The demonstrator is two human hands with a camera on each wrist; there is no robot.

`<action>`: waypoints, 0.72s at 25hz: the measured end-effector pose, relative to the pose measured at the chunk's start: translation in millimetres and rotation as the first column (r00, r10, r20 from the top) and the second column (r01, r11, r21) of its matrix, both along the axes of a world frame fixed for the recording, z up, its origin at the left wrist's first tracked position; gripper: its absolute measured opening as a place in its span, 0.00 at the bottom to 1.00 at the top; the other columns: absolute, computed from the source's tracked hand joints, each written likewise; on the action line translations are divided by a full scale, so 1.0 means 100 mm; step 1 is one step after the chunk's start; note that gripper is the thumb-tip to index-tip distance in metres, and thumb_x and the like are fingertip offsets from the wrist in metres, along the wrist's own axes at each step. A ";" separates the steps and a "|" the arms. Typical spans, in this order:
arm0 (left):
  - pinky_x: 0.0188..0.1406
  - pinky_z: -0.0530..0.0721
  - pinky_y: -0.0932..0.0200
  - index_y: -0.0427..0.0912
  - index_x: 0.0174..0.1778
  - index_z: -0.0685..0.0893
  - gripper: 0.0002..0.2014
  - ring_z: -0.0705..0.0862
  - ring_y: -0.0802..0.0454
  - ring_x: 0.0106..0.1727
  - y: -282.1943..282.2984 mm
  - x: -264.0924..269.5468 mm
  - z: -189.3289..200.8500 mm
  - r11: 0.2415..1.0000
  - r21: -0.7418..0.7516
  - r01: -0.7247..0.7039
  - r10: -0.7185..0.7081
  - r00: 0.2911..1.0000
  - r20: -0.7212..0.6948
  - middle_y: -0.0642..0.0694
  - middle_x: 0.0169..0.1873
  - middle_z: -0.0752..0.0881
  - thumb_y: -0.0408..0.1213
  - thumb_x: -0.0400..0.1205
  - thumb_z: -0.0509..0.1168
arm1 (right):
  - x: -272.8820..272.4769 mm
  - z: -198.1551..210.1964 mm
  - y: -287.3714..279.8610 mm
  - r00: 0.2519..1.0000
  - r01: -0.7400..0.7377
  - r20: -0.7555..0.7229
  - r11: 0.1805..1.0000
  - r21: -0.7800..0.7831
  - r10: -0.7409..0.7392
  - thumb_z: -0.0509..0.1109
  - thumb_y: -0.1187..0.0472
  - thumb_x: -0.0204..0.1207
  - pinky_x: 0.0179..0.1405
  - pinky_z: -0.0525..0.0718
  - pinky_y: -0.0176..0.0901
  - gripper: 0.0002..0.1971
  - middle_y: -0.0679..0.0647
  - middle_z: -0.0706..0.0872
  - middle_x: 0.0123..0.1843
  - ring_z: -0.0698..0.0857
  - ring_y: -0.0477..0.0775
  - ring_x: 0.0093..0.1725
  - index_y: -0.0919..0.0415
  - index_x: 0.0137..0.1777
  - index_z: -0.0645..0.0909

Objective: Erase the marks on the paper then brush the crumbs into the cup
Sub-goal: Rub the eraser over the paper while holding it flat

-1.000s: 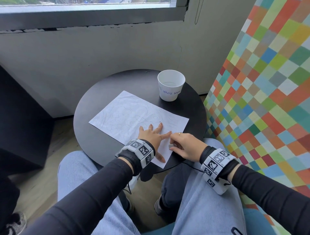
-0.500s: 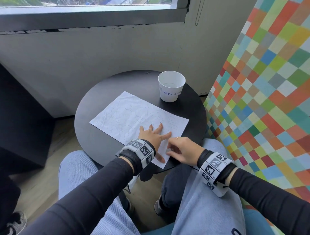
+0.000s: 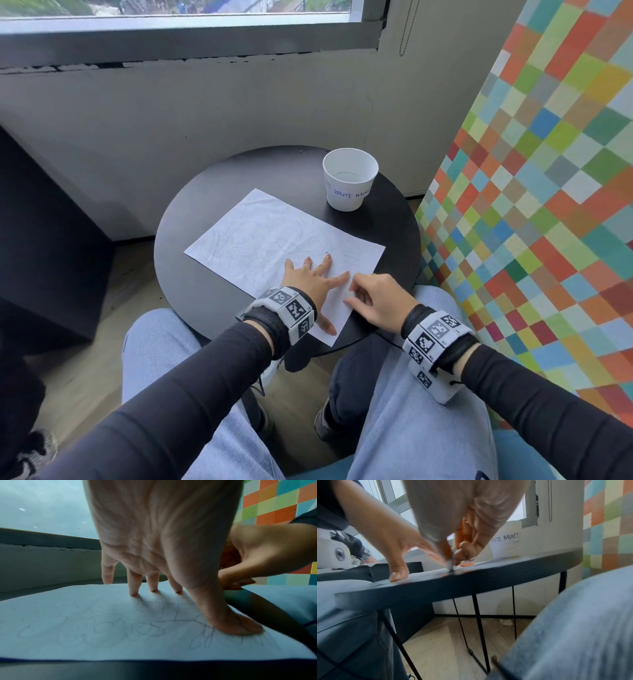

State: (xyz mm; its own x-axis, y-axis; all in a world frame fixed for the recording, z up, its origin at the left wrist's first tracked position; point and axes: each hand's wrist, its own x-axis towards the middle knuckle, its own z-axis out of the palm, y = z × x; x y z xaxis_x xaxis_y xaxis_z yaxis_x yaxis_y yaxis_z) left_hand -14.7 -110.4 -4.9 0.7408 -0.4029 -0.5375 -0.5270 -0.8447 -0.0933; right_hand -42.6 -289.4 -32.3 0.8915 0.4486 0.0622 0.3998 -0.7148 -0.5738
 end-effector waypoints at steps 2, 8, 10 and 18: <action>0.78 0.56 0.25 0.65 0.85 0.38 0.59 0.48 0.34 0.86 0.00 -0.01 0.00 1.000 0.002 -0.002 0.002 1.000 0.005 0.45 0.87 0.38 0.71 0.69 0.71 | -0.04 -0.02 0.01 0.995 -0.095 -0.041 0.995 0.006 0.096 0.74 0.58 0.75 0.35 0.75 0.30 0.08 0.44 0.79 0.30 0.76 0.42 0.29 0.61 0.42 0.80; 0.78 0.58 0.26 0.66 0.85 0.37 0.59 0.48 0.34 0.86 0.00 0.00 0.00 1.000 0.006 0.000 0.000 1.000 0.007 0.45 0.87 0.37 0.71 0.69 0.71 | -0.02 -0.01 -0.01 0.998 -0.051 -0.022 0.999 -0.008 0.051 0.74 0.58 0.75 0.36 0.75 0.33 0.08 0.43 0.78 0.30 0.76 0.44 0.30 0.59 0.42 0.78; 0.78 0.58 0.25 0.66 0.85 0.37 0.59 0.48 0.34 0.86 0.00 0.00 0.00 1.000 0.007 -0.001 0.001 1.000 0.006 0.45 0.87 0.37 0.71 0.69 0.71 | -0.05 -0.01 0.01 0.994 -0.103 -0.044 0.995 0.008 0.103 0.74 0.58 0.74 0.35 0.75 0.30 0.07 0.43 0.78 0.30 0.76 0.42 0.28 0.57 0.41 0.78; 0.77 0.58 0.25 0.66 0.85 0.37 0.59 0.48 0.34 0.86 -0.01 0.00 -0.02 1.000 0.011 -0.001 0.001 1.000 0.015 0.45 0.87 0.38 0.71 0.68 0.71 | -0.09 -0.02 0.05 0.996 -0.086 -0.020 0.995 -0.045 0.085 0.72 0.57 0.75 0.35 0.78 0.38 0.08 0.48 0.81 0.31 0.78 0.48 0.30 0.58 0.40 0.76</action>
